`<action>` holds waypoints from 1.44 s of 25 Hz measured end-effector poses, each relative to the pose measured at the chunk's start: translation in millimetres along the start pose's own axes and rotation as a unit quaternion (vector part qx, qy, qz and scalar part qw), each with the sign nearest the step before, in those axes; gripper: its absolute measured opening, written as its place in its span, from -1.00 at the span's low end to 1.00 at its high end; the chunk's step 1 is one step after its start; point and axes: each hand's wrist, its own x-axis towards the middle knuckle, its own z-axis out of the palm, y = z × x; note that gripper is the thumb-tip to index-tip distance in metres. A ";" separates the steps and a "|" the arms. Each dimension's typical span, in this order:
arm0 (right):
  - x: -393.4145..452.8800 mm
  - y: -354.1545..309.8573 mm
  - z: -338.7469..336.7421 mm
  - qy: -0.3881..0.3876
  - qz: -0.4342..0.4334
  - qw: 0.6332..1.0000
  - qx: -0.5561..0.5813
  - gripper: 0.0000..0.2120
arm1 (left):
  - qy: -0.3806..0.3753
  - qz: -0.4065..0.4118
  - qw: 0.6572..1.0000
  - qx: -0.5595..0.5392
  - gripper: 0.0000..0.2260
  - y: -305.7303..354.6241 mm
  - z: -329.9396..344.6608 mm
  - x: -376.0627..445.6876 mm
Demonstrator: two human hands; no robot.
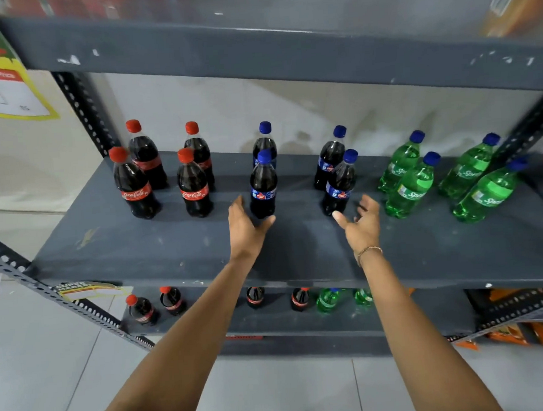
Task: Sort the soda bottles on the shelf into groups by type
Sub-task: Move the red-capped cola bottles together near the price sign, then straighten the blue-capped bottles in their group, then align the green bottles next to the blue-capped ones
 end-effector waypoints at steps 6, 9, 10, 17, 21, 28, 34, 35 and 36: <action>14.8 -0.2 0.1 -0.098 -0.023 0.994 0.037 -0.37 | 0.058 0.014 0.997 0.049 -0.52 -1.5 17.9 9.5; 16.6 4.1 4.0 -0.091 -0.015 0.994 0.065 -0.41 | 0.065 0.027 0.995 0.077 -0.58 -3.2 20.4 9.6; 18.1 5.4 5.1 -0.089 -0.014 0.994 0.068 -0.41 | 0.067 0.025 0.994 0.080 -0.59 -4.2 20.7 10.6; 14.9 3.5 8.3 -0.091 -0.028 0.994 0.058 -0.43 | 0.066 0.017 0.995 0.070 -0.46 -4.0 21.6 10.7; 12.5 3.6 -0.5 -0.085 -0.044 0.995 0.019 -0.43 | 0.140 -0.042 0.988 -0.047 -0.61 0.3 21.8 -3.1; 37.7 32.4 -86.4 0.139 0.070 0.983 0.095 -0.48 | 0.000 0.003 1.000 -0.031 -0.66 29.7 89.7 -32.2; 66.5 34.7 -127.7 -0.042 -0.019 0.999 -0.028 -0.35 | -0.015 0.017 0.999 0.047 -0.36 46.2 138.3 -21.3; 69.5 35.0 -128.0 -0.048 -0.036 0.997 -0.042 -0.39 | 0.003 0.030 0.998 0.058 -0.42 44.9 141.8 -20.7; 71.4 34.2 -128.1 -0.048 -0.042 0.997 -0.054 -0.43 | 0.017 0.038 0.997 0.062 -0.47 44.1 144.7 -21.7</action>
